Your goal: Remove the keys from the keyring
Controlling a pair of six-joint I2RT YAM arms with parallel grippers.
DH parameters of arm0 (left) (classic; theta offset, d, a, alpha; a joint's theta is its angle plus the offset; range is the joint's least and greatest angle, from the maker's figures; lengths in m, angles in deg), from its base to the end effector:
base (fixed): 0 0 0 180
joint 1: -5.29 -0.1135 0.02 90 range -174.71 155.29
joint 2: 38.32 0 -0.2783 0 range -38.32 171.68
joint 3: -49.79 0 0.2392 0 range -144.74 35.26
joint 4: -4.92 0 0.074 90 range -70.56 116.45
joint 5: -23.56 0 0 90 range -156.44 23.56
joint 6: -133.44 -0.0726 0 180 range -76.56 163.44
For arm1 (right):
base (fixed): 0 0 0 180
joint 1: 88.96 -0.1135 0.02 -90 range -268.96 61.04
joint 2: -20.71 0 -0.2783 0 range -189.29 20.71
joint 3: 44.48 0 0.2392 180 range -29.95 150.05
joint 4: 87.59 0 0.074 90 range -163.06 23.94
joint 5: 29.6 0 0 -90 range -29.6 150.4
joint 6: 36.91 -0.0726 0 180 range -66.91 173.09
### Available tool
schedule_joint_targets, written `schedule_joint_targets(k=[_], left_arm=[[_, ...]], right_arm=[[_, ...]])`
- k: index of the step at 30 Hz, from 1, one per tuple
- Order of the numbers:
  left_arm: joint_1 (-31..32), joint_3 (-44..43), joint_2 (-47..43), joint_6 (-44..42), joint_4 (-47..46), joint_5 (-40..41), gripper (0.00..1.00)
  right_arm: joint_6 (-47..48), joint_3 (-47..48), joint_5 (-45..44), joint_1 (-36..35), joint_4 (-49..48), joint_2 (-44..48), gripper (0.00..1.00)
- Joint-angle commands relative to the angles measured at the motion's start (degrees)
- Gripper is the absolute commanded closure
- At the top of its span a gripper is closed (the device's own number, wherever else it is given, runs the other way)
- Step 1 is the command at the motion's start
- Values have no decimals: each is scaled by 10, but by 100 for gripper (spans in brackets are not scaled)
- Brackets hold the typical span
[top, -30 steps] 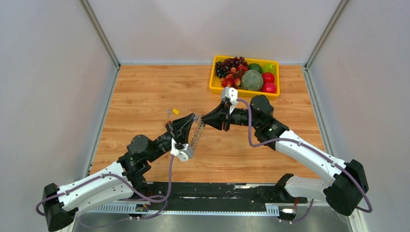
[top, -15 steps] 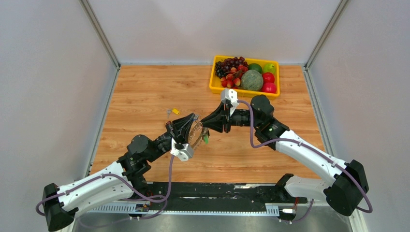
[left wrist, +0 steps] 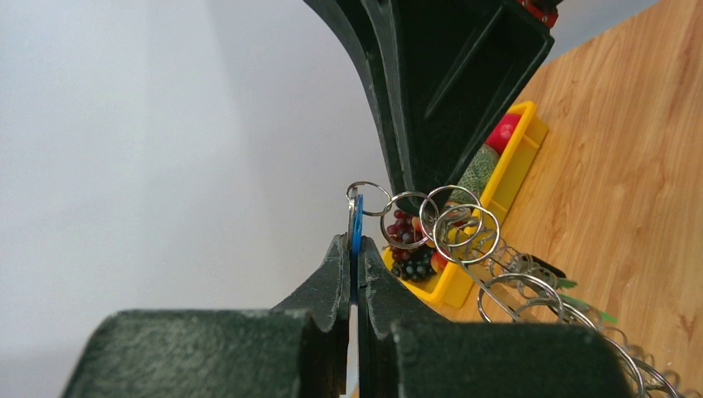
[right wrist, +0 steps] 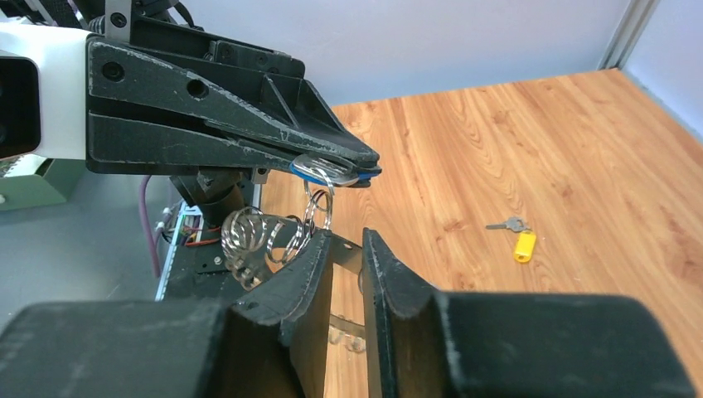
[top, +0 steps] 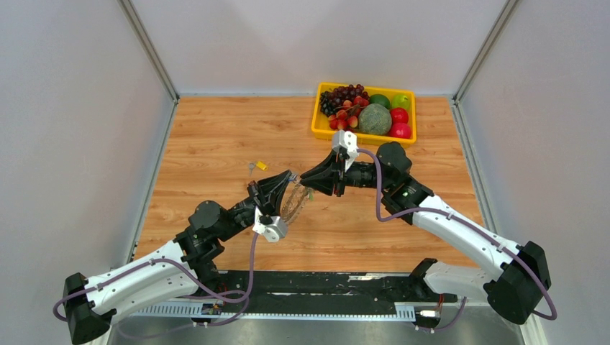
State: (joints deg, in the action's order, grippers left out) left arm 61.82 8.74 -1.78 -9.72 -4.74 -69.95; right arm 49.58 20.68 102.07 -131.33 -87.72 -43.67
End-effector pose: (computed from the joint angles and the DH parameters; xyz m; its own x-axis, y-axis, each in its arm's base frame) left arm 0.0938 -0.1500 0.3339 0.7735 0.2785 -0.5693 0.4108 0.4638 0.7849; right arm 0.1648 0.2156 0.3697 -0.0492 0.0170 -0.9986 -0.9934 0.1030 0.0507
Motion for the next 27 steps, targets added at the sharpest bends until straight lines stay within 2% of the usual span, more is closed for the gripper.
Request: schedule_joint_targets(k=[1, 11, 20, 27], left_arm=[[-1, -16, -8, 6, -27, -13, 100], [-1, -16, -6, 5, -22, -19, 100], [-1, -18, -15, 11, -9, -70, 100], [-1, -21, -21, 17, -8, -81, 100]], right_arm=[[-20, 22, 50, -4, -35, -9, 78], [-23, 11, 81, -4, -53, 1, 76], [-22, 15, 87, -4, -50, -7, 75], [-23, 15, 99, -4, -54, -13, 74]])
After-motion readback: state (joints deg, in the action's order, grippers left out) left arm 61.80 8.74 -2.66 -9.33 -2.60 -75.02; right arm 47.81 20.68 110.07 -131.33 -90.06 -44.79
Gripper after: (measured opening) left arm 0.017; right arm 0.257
